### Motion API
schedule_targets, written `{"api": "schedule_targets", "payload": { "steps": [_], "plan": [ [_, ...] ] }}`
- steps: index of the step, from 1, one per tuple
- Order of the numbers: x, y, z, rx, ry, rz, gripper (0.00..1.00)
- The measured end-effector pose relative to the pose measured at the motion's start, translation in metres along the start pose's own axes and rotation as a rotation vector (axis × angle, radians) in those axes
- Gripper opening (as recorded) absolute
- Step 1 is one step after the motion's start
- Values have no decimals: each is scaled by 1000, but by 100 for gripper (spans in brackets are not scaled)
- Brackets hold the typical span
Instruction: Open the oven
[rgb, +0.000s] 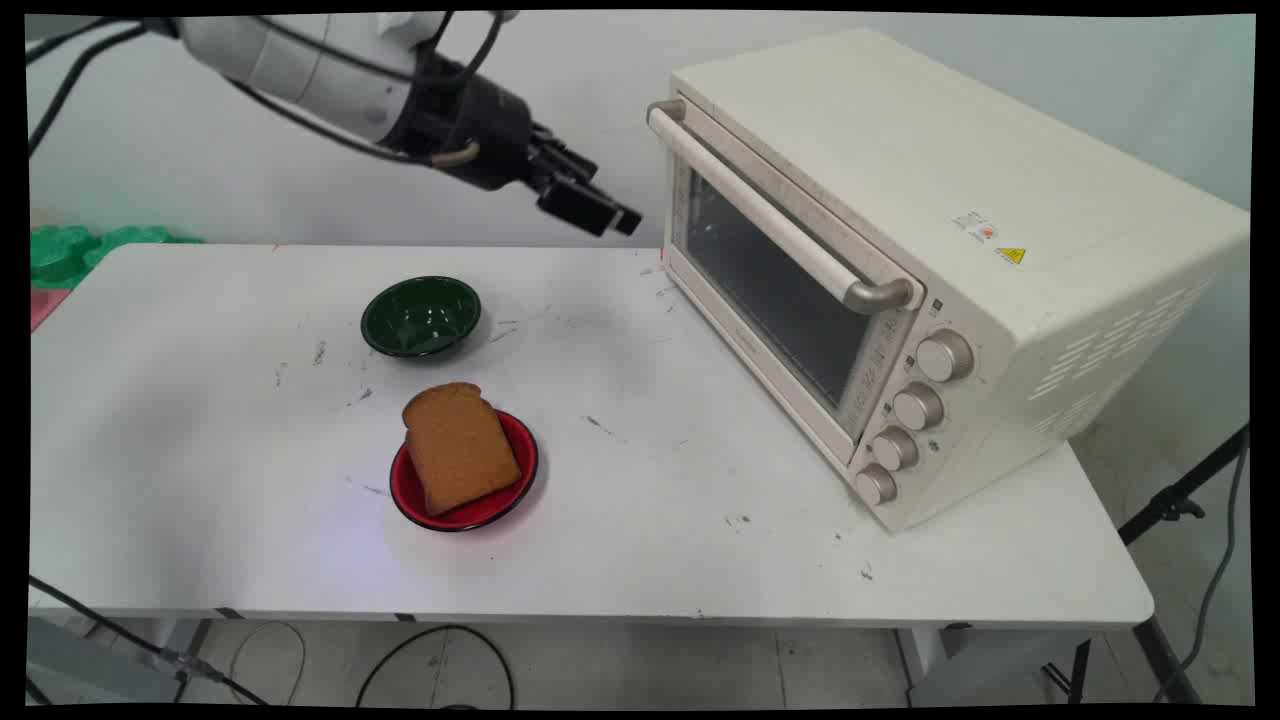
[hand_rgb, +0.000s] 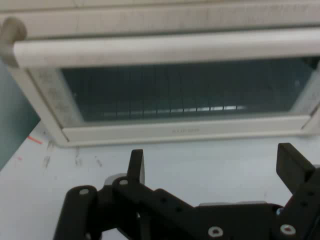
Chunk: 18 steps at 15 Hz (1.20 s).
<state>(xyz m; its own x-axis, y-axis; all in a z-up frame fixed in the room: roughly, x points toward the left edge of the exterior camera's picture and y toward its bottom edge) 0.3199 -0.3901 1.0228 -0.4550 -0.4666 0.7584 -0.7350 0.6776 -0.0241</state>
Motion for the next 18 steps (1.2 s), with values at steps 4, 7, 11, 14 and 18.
{"api": "schedule_targets", "payload": {
  "steps": [4,7,11,14,18],
  "plan": [
    [25,10,8,7,21,-26,100],
    [40,15,12,13,34,-43,0],
    [55,19,20,18,44,-53,0],
    [67,22,29,26,45,-44,0],
    [75,24,42,38,36,-4,0]
  ]
}}
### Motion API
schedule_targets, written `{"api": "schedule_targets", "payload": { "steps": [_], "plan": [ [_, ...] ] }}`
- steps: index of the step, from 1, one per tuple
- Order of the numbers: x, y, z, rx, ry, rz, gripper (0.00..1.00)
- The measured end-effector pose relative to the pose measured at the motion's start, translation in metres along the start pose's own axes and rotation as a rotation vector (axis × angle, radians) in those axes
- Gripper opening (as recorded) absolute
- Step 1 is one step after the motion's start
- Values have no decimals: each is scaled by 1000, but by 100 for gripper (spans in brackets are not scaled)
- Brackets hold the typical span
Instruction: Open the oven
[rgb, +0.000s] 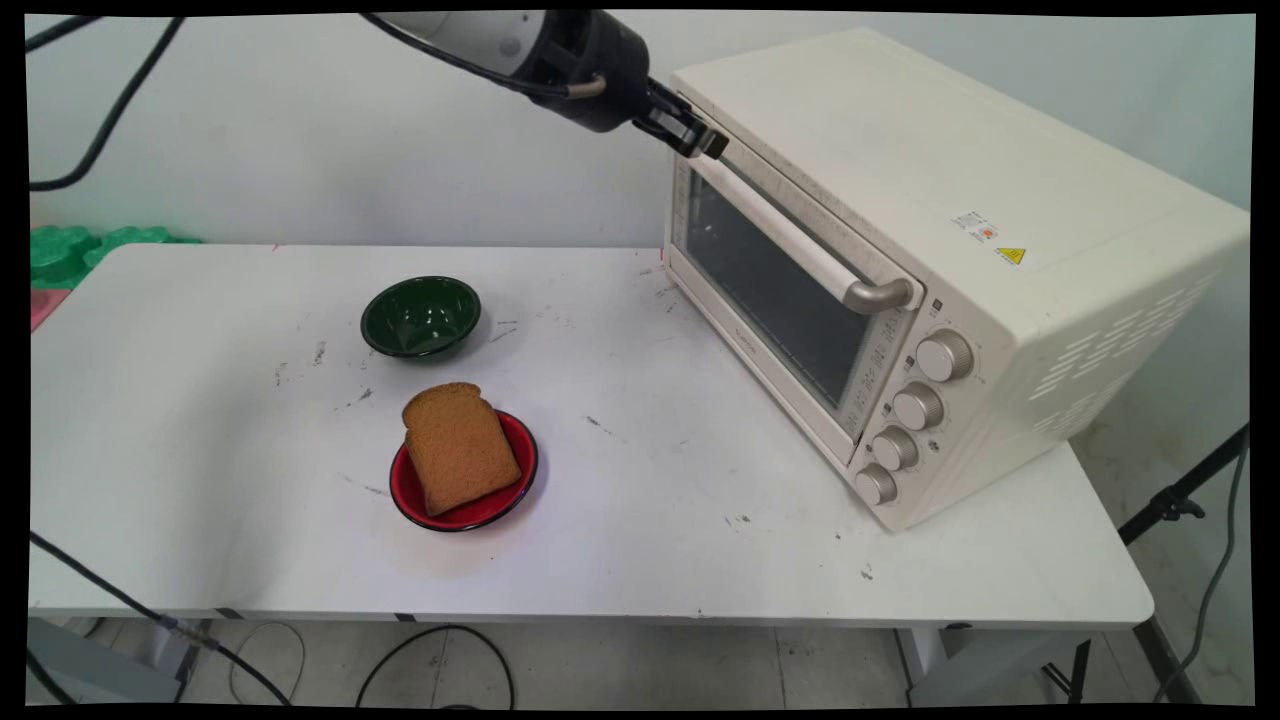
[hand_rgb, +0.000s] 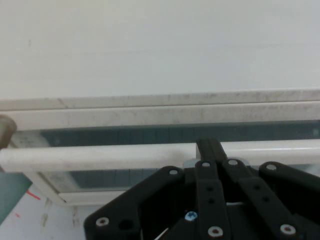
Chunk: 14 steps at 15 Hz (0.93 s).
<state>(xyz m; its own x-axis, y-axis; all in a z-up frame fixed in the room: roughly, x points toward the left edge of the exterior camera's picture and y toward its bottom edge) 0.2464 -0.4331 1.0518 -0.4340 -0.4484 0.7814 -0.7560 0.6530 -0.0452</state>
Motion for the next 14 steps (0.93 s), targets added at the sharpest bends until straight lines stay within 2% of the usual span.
{"api": "schedule_targets", "payload": {
  "steps": [6,14],
  "plan": [
    [8,1,23,18,-21,48,0],
    [12,4,51,37,-53,58,0]
  ]
}}
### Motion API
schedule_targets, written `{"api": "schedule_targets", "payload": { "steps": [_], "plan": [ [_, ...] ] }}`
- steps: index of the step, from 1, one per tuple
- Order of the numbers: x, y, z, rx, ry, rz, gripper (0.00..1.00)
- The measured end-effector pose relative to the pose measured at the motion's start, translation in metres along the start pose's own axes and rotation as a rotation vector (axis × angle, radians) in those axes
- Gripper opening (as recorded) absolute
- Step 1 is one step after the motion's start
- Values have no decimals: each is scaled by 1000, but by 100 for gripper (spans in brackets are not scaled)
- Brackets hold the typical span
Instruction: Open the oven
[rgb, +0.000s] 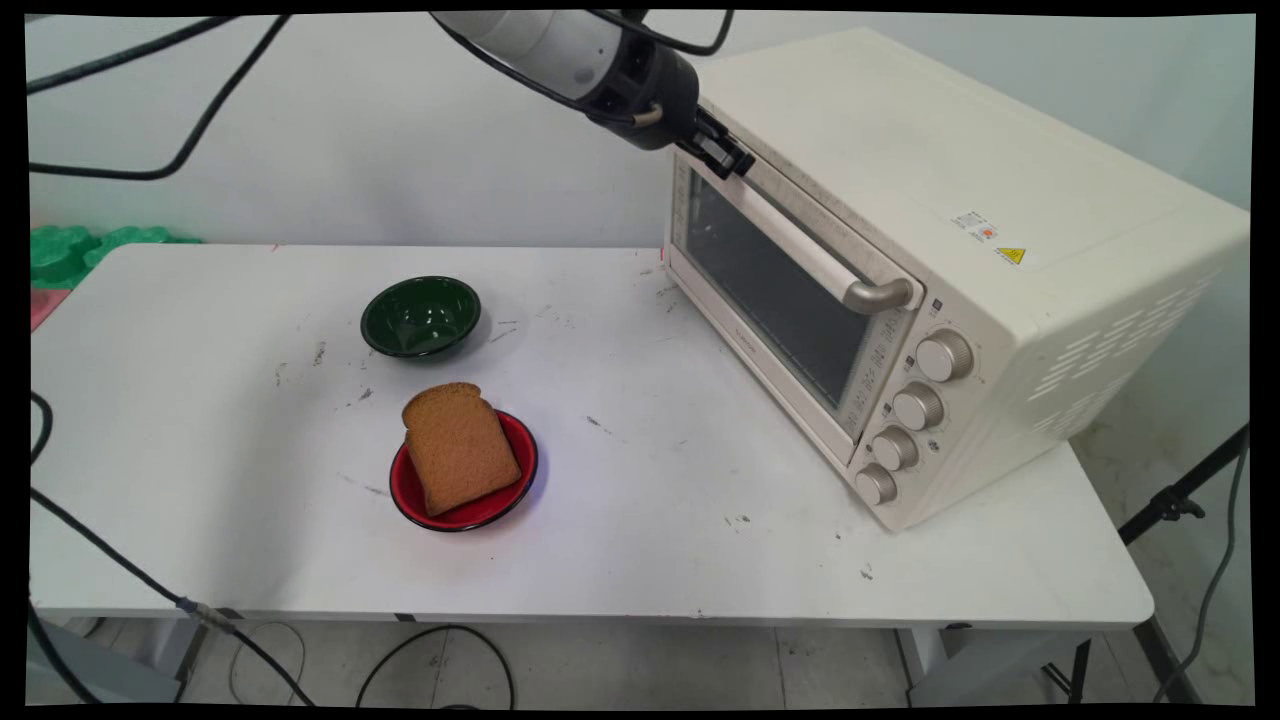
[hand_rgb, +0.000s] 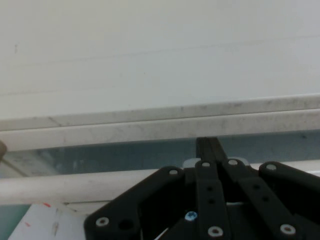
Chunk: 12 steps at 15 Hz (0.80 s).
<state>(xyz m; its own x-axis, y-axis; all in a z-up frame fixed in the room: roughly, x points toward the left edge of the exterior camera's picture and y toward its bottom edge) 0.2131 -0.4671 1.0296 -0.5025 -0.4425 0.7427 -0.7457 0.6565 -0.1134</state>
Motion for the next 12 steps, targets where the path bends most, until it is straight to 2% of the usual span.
{"api": "schedule_targets", "payload": {
  "steps": [6,12],
  "plan": [
    [0,5,12,5,-21,-2,0],
    [-10,9,10,6,-48,1,0]
  ]
}}
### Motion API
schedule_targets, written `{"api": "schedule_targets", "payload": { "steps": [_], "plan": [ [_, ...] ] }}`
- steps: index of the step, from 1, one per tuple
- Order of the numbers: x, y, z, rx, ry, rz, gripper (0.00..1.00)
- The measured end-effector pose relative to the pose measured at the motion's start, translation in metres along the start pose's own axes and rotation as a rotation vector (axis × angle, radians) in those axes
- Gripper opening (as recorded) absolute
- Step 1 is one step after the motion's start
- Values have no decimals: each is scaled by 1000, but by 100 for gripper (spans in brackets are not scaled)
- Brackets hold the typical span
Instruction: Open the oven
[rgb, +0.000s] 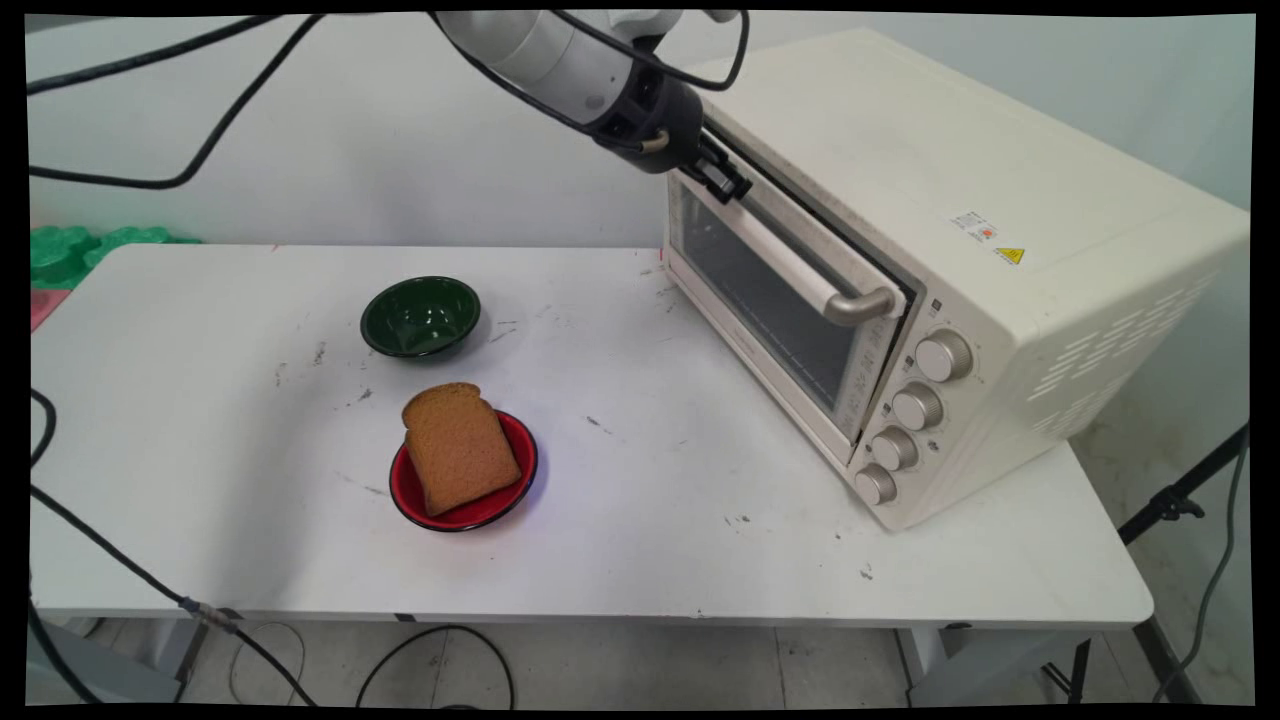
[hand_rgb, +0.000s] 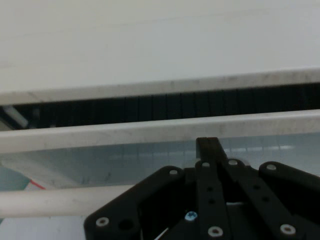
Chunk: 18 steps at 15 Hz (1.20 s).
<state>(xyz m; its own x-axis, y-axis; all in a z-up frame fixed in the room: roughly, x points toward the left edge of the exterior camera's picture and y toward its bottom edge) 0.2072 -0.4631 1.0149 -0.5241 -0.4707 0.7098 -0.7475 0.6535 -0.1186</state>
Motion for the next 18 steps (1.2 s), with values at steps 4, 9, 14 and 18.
{"api": "schedule_targets", "payload": {
  "steps": [4,9,14,18],
  "plan": [
    [-12,1,-5,-1,-18,5,0],
    [-33,-1,-12,-6,-40,13,0],
    [-60,-5,-17,-20,-49,17,0],
    [-82,-9,-20,-38,-44,30,0]
  ]
}}
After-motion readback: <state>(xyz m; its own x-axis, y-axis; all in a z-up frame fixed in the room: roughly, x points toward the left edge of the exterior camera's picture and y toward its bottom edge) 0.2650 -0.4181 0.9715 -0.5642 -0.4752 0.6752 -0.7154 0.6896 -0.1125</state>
